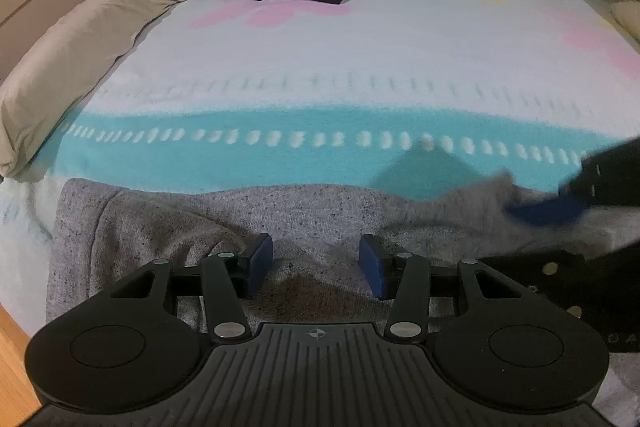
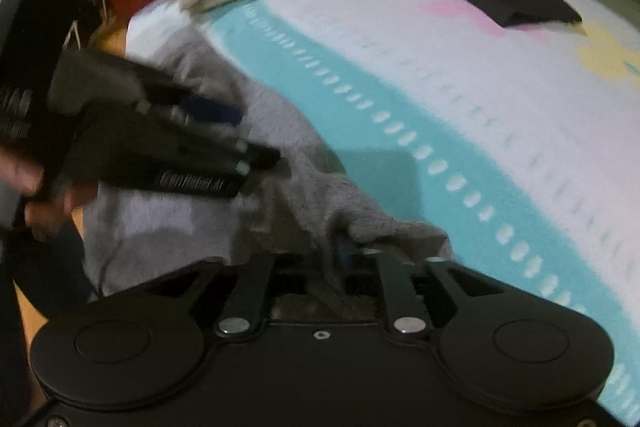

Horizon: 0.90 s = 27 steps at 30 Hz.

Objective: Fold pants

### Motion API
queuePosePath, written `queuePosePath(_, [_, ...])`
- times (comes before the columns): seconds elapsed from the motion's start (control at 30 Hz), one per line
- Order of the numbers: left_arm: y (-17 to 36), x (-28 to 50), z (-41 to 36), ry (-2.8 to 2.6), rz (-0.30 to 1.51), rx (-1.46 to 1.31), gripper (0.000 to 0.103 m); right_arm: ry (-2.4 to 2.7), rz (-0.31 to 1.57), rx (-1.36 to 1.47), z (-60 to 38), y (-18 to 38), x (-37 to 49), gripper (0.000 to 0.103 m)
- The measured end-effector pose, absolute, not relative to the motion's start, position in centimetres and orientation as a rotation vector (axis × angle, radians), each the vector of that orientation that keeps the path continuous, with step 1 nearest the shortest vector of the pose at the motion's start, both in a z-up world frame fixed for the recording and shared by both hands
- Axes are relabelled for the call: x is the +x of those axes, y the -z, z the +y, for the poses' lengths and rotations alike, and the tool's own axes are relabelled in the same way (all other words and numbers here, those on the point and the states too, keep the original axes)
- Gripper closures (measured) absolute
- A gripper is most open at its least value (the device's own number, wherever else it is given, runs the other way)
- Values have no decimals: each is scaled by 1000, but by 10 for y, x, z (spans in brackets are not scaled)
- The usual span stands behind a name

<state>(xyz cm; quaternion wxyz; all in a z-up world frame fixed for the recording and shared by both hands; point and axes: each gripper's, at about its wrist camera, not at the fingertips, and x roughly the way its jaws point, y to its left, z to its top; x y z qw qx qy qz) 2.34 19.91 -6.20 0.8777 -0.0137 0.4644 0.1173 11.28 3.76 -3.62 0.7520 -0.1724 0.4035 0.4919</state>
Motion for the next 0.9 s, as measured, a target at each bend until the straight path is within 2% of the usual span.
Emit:
queuePosePath(0.03, [62, 23, 199, -245, 969, -30, 57, -1073, 883, -349, 38, 35, 117, 50])
queuePosePath(0.1, [62, 24, 199, -244, 969, -28, 57, -1075, 882, -310, 38, 34, 124, 45])
queuePosePath(0.33, [61, 22, 201, -234, 965, -36, 57, -1099, 962, -173, 41, 45, 149, 45])
queuePosePath(0.67, [61, 24, 200, -237, 969, -35, 57, -1073, 998, -193, 31, 50, 162, 45])
queuePosePath(0.77, [60, 24, 200, -237, 969, -37, 57, -1120, 1060, -143, 45, 56, 169, 42])
queuePosePath(0.9, [60, 24, 202, -233, 967, -44, 57, -1161, 1045, 4, 39, 53, 181, 42])
